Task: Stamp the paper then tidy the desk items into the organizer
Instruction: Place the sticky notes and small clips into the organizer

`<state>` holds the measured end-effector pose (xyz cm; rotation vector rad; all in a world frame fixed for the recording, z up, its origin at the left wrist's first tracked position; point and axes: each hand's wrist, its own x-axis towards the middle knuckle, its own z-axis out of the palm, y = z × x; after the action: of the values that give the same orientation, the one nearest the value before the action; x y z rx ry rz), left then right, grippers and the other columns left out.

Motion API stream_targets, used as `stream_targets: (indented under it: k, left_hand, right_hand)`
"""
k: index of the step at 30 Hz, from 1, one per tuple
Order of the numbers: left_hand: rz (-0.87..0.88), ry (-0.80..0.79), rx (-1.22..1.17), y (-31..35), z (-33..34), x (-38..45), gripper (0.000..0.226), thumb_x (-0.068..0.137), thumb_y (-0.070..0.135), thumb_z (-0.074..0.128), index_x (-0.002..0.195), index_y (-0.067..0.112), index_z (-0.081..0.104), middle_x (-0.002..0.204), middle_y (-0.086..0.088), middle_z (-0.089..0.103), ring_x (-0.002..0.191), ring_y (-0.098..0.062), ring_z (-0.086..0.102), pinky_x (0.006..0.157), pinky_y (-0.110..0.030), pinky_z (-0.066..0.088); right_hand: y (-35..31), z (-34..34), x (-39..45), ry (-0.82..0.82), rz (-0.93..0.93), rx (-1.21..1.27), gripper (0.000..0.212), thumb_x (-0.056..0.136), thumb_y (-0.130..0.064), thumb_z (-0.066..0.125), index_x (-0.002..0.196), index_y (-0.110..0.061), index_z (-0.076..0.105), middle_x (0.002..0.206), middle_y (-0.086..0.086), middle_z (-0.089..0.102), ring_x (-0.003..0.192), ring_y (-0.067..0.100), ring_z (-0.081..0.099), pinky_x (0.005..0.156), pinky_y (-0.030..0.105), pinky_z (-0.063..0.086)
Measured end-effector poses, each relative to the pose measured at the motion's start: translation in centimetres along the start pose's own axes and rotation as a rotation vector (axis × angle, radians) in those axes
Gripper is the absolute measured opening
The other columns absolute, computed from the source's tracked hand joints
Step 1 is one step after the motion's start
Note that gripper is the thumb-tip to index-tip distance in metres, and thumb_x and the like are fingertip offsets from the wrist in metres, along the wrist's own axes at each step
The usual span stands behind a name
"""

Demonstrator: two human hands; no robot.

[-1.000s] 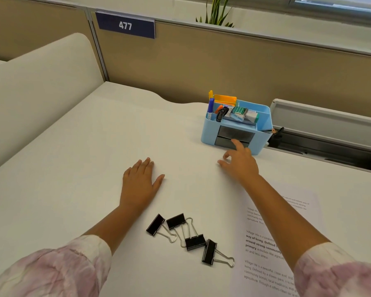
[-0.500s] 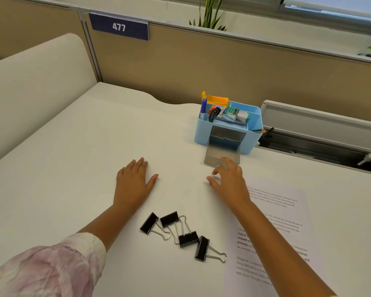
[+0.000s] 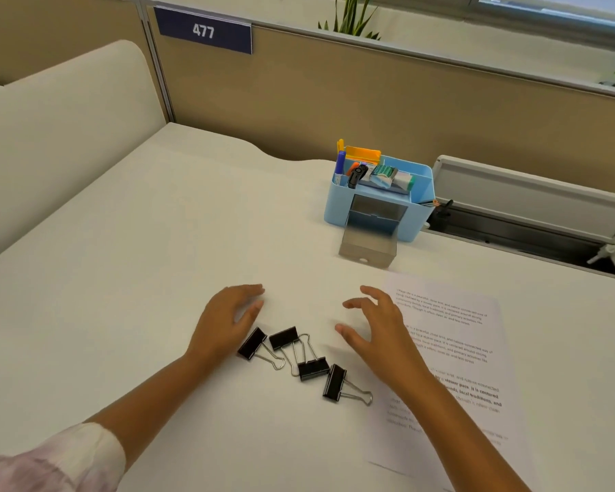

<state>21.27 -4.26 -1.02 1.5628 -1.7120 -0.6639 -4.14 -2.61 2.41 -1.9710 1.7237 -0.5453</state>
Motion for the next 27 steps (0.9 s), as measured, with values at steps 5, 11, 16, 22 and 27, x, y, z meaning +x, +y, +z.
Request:
stream_targets:
  k: [5,11,16,22,27]
  left_hand:
    - [0.070,-0.064,-0.011,0.8,-0.8,-4.4,0.047,0.077,0.053,0.045,0.114,0.027,0.059,0.118,0.021,0.055,0.111,0.004,0.047,0.095,-0.010,0.031]
    - [-0.001,0.093,0.133,0.6,-0.7,-6.7,0.053,0.070,0.044,0.040,0.112,0.019,0.060,0.120,0.008,0.053,0.107,-0.013,0.050,0.093,-0.032,0.032]
    - [-0.033,0.066,0.219,0.7,-0.5,-6.9,0.057,0.067,0.047,0.039,0.114,0.021,0.058,0.119,0.005,0.051,0.107,-0.016,0.049,0.090,-0.030,0.028]
    - [0.102,-0.049,0.324,0.6,-0.3,-7.1,0.052,0.073,0.030,0.043,0.124,0.030,0.054,0.126,0.010,0.053,0.108,-0.015,0.052,0.088,-0.034,0.037]
    - [0.120,-0.077,0.418,1.1,-0.5,-6.8,0.047,0.079,0.038,0.036,0.119,0.029,0.059,0.116,0.011,0.062,0.104,-0.018,0.057,0.082,-0.036,0.042]
  right_hand:
    - [-0.6,1.1,-5.2,-0.172,-0.036,-0.094,0.063,0.072,-0.064,0.059,0.127,-0.044,0.038,0.144,-0.020,0.018,0.129,0.006,0.020,0.099,0.028,0.012]
    - [-0.4,2.7,-8.2,-0.117,0.021,-0.239,0.075,0.071,-0.069,0.052,0.136,-0.042,0.026,0.145,-0.020,0.015,0.132,0.007,0.014,0.104,0.029,0.002]
    - [-0.5,3.0,-8.8,-0.058,0.116,-0.295,0.065,0.080,-0.062,0.048,0.137,-0.036,0.029,0.148,-0.014,0.014,0.136,0.011,0.011,0.107,0.035,0.003]
    - [0.3,3.1,-9.2,0.055,0.158,-0.327,0.030,0.091,-0.044,0.044,0.120,-0.037,0.050,0.145,-0.014,0.026,0.134,0.010,0.017,0.101,0.032,0.001]
    - [0.5,3.0,-8.4,0.069,0.152,-0.341,0.022,0.090,-0.042,0.047,0.109,-0.038,0.057,0.140,-0.020,0.034,0.130,0.007,0.024,0.096,0.030,0.004]
